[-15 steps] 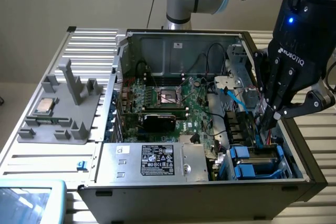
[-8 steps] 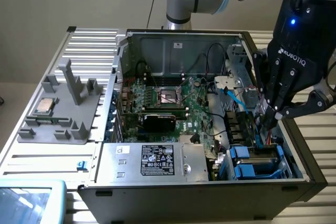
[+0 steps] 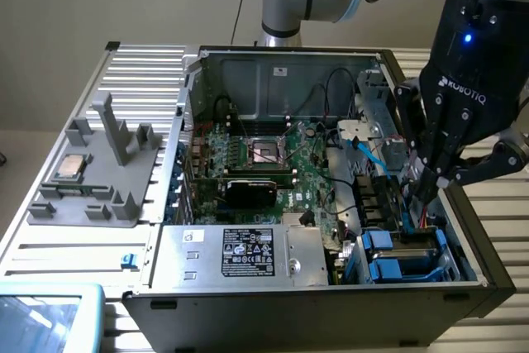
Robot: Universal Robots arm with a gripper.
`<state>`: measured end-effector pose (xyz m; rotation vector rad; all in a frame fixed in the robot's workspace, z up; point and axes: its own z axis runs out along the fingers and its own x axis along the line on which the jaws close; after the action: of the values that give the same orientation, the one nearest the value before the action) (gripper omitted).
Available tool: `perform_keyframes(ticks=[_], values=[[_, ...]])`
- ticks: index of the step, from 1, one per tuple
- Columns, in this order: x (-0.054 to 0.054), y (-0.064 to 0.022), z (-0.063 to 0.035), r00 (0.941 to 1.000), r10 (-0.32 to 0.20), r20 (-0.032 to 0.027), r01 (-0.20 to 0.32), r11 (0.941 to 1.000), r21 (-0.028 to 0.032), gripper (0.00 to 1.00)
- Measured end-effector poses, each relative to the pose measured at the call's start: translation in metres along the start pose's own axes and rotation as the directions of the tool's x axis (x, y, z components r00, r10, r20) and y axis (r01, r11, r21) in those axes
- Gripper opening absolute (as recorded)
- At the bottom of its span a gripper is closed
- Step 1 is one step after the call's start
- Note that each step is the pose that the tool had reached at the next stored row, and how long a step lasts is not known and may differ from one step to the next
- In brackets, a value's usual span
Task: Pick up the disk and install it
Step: 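Insert the second disk wire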
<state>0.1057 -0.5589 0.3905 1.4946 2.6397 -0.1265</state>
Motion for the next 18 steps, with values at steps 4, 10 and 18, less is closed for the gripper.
perform_keyframes(ticks=[4, 10, 18], values=[[0.0000, 0.0000, 0.0000, 0.9974, -0.072, 0.0020, 0.072, 0.9974, -0.0095, 0.11], [0.0000, 0.0000, 0.0002, 0.9950, -0.100, 0.0028, 0.100, 0.9949, -0.0130, 0.11], [0.0002, 0.0000, 0.0023, 0.9733, -0.230, 0.0072, 0.230, 0.9728, -0.0301, 0.11]])
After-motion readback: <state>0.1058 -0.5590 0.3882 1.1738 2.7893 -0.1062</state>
